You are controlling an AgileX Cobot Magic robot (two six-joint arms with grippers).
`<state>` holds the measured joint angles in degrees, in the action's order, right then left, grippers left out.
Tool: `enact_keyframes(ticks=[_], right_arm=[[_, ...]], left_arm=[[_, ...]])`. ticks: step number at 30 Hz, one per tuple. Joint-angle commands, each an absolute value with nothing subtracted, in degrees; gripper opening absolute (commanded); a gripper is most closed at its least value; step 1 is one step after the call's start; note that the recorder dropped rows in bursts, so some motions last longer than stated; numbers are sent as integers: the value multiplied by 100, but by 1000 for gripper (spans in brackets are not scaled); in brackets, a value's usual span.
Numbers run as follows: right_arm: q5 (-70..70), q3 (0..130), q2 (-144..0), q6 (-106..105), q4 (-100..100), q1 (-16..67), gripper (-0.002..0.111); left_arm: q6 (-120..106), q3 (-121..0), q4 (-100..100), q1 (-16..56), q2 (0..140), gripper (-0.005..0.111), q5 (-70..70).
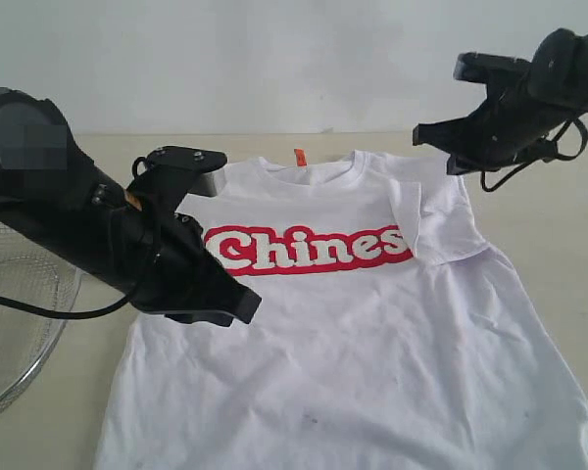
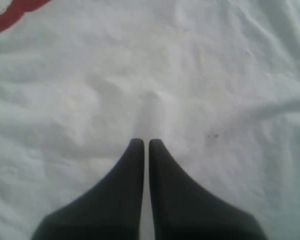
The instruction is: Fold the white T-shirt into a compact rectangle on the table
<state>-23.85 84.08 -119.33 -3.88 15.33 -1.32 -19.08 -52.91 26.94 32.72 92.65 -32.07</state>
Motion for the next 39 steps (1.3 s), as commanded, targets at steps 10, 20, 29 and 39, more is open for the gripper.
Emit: enact_keyframes(ticks=[10, 20, 29, 39], right_arm=[[-2257, 8526, -12452, -441, 1744, 108, 0], [-2289, 8526, -12464, -452, 1996, 530, 0], [-2427, 8537, -11991, -742, 2104, 312, 0], [-1999, 8537, -12349, -697, 2115, 231, 0]], left_arm=[[-1954, -5260, 2754, 3260, 9261, 5, -3169], [-1954, -5260, 2754, 3260, 9261, 5, -3117], [-1954, -5260, 2776, 3260, 9261, 5, -3108], [-1979, -5260, 2803, 3260, 9261, 5, -3108]])
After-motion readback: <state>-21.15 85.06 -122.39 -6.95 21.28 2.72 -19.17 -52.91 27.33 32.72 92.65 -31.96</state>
